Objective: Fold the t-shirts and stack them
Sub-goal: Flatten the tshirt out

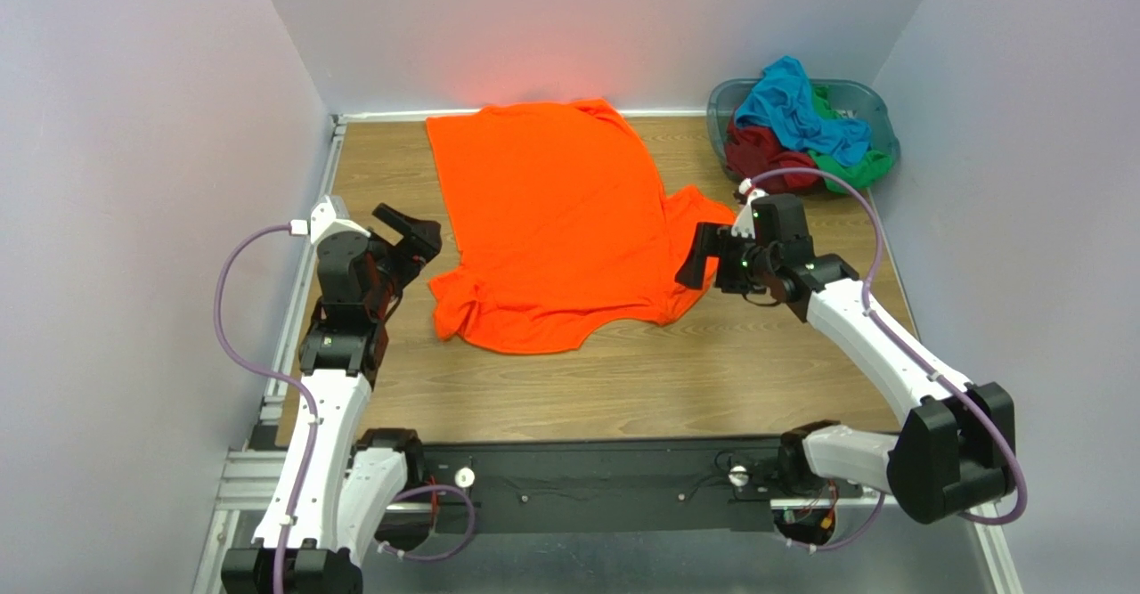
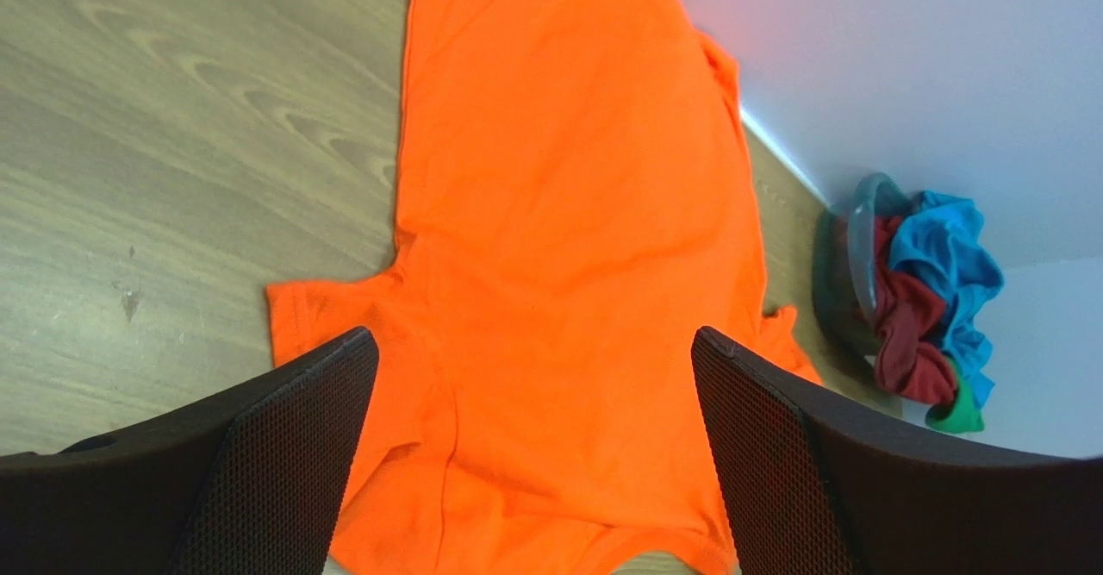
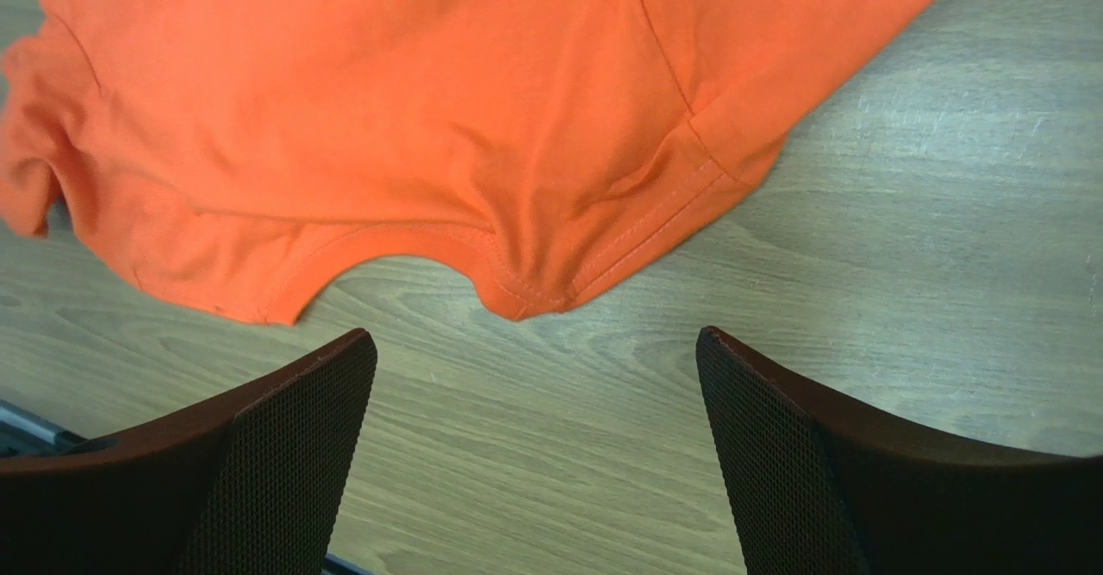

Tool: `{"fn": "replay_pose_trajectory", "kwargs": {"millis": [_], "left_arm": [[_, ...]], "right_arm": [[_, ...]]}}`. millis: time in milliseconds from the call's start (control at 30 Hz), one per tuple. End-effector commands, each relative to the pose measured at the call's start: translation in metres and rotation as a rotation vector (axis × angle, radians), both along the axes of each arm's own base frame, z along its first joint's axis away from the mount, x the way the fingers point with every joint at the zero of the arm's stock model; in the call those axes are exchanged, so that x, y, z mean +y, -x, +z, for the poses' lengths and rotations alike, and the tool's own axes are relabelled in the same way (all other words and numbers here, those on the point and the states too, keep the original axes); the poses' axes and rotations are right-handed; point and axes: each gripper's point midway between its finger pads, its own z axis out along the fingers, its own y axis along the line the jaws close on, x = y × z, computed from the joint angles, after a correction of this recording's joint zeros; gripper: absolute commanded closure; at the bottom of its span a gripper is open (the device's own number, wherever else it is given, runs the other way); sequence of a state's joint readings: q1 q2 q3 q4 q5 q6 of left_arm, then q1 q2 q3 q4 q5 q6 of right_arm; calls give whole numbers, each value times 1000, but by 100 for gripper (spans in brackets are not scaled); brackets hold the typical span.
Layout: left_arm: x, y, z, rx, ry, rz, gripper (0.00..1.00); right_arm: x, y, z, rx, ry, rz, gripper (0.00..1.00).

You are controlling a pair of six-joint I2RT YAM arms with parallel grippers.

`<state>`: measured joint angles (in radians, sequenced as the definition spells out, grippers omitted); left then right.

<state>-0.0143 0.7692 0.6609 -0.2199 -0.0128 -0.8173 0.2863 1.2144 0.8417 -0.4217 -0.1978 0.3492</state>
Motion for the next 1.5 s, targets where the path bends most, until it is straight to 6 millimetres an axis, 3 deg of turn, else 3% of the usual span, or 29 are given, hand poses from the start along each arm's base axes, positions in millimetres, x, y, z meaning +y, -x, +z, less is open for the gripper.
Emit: {"fn": "replay_pose_trajectory", "kwargs": {"millis": [0, 133, 267, 333, 433, 533, 633, 667, 733, 867, 1000, 1167, 1333, 1467], "left_arm": [[8, -3, 15, -40, -22, 36, 1], [-15, -16, 18, -77, -7, -101, 1], [-33, -37, 6, -54, -1, -196, 1], [-44, -49, 15, -85, -9, -227, 1], [-59, -72, 13, -85, 0, -260, 1], [-90, -93, 8, -95, 5, -359, 1], [-104, -120, -7, -64, -10, -399, 1], [-108, -129, -29, -13, -15, -413, 1], [-115, -143, -29, -12, -19, -439, 1], [-122, -159, -60, 59, -15, -470, 1], [-127, -155, -93, 130, -10, -488, 1], [-130, -130, -128, 218, -51, -494, 1], [-132, -84, -173, 359, -56, -513, 1], [-157, -44, -183, 409, -24, -561, 1]], "right_arm": [[-1, -9, 19, -29, -17, -40, 0], [13, -6, 13, 19, -66, 6, 0], [30, 1, -1, 66, -116, 51, 0], [45, 8, -12, 95, -130, 88, 0], [69, 16, -29, 141, -112, 133, 0], [95, 18, -46, 176, -67, 179, 0], [113, 24, -62, 230, -59, 219, 0], [117, 23, -74, 257, -46, 224, 0], [121, 19, -82, 266, -30, 218, 0], [111, 10, -105, 289, 39, 145, 0], [99, 4, -119, 282, 109, 98, 0], [77, -1, -131, 298, 152, 45, 0], [50, -20, -129, 285, 160, -22, 0], [28, -40, -129, 275, 171, -72, 0]]}}
